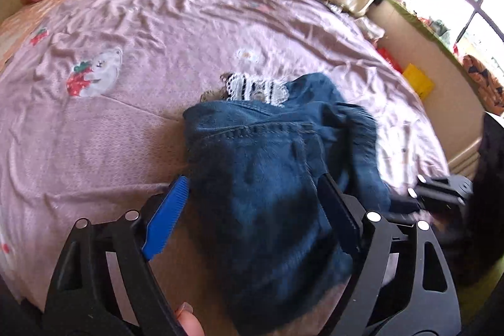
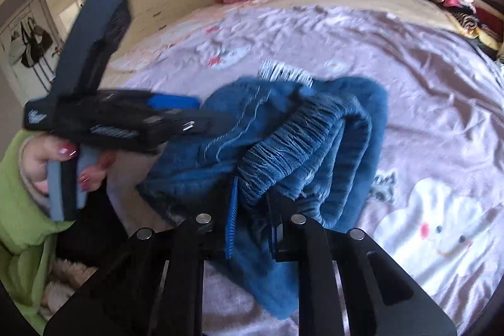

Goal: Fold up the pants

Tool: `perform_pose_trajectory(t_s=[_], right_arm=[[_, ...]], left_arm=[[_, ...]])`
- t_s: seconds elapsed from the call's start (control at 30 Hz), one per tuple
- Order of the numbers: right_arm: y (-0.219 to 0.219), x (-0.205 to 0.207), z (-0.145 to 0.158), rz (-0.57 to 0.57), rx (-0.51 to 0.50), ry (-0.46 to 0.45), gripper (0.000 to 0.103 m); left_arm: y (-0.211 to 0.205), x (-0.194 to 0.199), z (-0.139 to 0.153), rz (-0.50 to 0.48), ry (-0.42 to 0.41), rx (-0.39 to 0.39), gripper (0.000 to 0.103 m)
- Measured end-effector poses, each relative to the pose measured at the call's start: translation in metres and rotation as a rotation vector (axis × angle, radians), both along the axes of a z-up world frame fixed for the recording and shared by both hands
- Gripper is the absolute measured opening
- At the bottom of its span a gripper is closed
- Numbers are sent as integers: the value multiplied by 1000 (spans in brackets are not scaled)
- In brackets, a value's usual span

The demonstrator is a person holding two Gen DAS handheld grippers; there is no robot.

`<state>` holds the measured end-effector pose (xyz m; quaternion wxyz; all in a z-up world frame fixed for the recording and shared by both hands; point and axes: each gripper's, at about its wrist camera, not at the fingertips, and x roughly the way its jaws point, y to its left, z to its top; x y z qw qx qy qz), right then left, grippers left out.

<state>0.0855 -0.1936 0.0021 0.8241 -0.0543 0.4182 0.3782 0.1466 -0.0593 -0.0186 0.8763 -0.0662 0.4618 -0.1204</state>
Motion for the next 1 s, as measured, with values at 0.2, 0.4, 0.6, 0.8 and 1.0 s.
perform_pose_trajectory(t_s=[0.2, 0.4, 0.6, 0.8, 1.0], right_arm=[[-14, -12, -7, -22, 10, 14, 14], [-12, -11, -23, -65, 22, 48, 15], [-18, -16, -4, -113, 49, 39, 34], [-25, -28, 20, -163, 72, -8, 47], [-34, -31, 36, -205, 81, -48, 54]], left_arm=[[-4, 5, -17, 0, 8, 29, 76], [-4, 8, -26, 5, 17, 34, 76], [-6, 3, -19, 2, -4, 44, 76], [-6, -5, -7, -3, -29, 45, 76], [-7, -17, 8, -9, -57, 38, 76]])
